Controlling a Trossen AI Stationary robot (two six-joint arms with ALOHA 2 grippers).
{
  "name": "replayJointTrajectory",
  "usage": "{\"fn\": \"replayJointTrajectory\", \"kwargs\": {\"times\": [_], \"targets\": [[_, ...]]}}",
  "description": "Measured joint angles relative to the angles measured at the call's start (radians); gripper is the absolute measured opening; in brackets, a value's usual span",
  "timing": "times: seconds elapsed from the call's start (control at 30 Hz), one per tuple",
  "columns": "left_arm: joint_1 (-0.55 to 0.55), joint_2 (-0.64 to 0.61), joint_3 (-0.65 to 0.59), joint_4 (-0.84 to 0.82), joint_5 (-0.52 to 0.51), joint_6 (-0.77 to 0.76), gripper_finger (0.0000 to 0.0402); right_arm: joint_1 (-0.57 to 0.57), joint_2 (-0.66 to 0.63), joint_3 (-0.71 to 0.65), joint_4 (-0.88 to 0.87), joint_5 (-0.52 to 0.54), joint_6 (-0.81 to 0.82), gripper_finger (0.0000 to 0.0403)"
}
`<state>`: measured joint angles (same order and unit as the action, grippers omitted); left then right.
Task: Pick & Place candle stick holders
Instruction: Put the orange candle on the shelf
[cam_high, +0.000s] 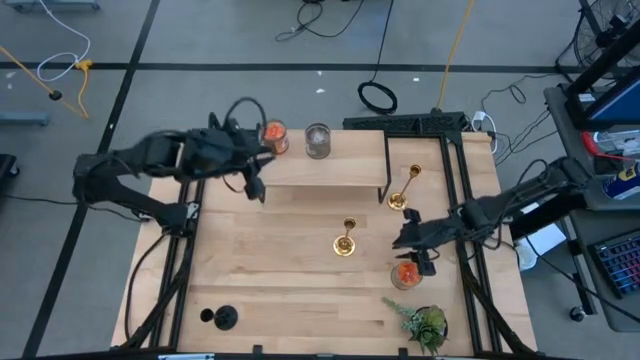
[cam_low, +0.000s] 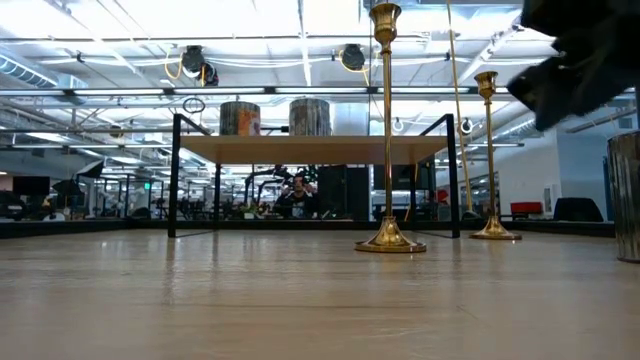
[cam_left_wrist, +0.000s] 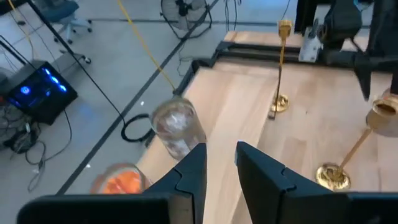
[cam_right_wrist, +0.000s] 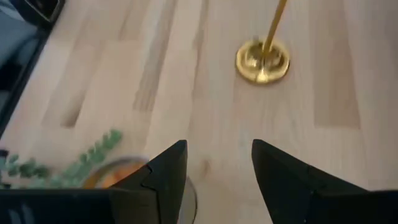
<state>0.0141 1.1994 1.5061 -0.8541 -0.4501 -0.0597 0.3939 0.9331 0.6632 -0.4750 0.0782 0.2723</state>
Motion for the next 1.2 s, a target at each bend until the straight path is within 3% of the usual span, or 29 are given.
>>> {"fn": "replayJointTrajectory", "kwargs": {"times": [0.3,0.6,0.73,0.97,1.2], "targets": [[-0.011,0.004,-0.102,0.042,-0.006,-0.073,0.0093,0.101,-0.018,0.0,-0.221,0.006,0.196,0.0178],[-0.01,-0.004,-0.102,0.053,-0.006,-0.077,0.0093,0.112,-0.001,-0.086,-0.111,-0.001,0.217,0.0172],[-0.01,-0.002,-0.102,0.053,-0.006,-0.076,0.0093,0.112,0.001,-0.099,-0.071,-0.001,0.199,0.0137],[-0.01,-0.002,-0.102,0.052,-0.003,-0.077,0.0093,0.102,-0.001,-0.101,-0.023,-0.002,0.156,0.0016],[-0.01,-0.003,-0.102,0.052,0.064,-0.078,0.0093,0.101,-0.001,-0.103,0.098,-0.008,0.058,0.0005]]}}
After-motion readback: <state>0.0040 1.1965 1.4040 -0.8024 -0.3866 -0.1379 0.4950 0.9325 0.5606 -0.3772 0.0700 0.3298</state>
